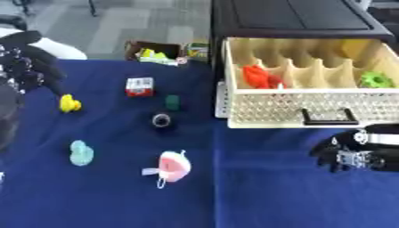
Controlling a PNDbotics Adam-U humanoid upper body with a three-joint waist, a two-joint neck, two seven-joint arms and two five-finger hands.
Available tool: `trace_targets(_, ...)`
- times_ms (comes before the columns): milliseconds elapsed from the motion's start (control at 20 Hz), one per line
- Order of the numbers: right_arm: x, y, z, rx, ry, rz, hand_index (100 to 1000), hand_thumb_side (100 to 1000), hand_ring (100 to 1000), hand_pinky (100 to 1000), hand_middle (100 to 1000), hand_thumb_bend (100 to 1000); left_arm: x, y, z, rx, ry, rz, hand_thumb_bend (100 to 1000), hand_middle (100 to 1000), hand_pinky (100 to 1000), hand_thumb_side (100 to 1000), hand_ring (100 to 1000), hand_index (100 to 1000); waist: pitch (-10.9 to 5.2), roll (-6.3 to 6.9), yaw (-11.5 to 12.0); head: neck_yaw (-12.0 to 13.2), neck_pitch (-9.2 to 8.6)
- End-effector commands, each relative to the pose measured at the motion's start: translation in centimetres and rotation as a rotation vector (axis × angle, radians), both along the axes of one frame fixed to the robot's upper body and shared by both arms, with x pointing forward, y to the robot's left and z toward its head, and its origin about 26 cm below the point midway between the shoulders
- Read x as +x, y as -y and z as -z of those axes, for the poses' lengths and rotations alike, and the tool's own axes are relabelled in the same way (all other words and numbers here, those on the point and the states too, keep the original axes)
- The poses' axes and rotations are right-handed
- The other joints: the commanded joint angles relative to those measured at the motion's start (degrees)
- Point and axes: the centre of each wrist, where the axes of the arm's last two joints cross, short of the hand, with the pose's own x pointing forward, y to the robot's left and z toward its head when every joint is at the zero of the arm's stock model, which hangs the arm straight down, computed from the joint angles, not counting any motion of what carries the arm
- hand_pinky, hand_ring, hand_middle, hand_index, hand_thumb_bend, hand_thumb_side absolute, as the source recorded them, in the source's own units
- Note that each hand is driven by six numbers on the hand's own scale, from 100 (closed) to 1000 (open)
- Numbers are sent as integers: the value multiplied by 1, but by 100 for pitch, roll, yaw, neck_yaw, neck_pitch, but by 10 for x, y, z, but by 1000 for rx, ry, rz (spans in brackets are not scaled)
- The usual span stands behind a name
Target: Pick up objects from table and place into drawer.
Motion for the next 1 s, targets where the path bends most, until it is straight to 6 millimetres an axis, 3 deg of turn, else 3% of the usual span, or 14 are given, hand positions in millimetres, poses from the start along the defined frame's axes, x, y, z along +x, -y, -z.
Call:
trace_targets(50,-4,1,-21,-40,71,-4,894,1000,742,758,740,100,-4,-2,-7,13,26,-10,100,568,447,1000,551,810,-81,3,-7,-17,-76)
trace_targets(350,-1,0,-36,-91,122,-2,881,1000,731,746,723,100,-4,-2,-5,12,26,-15,100,568,450,1000,551,808,-77,-2,25,-39,-87)
trace_targets(1000,32,6,-33,-105,98,48,878,1000,745,758,739,100,-5,-3,-1,3,-1,-27,101,566,452,1000,550,807,-21,-41,94,-143,-133)
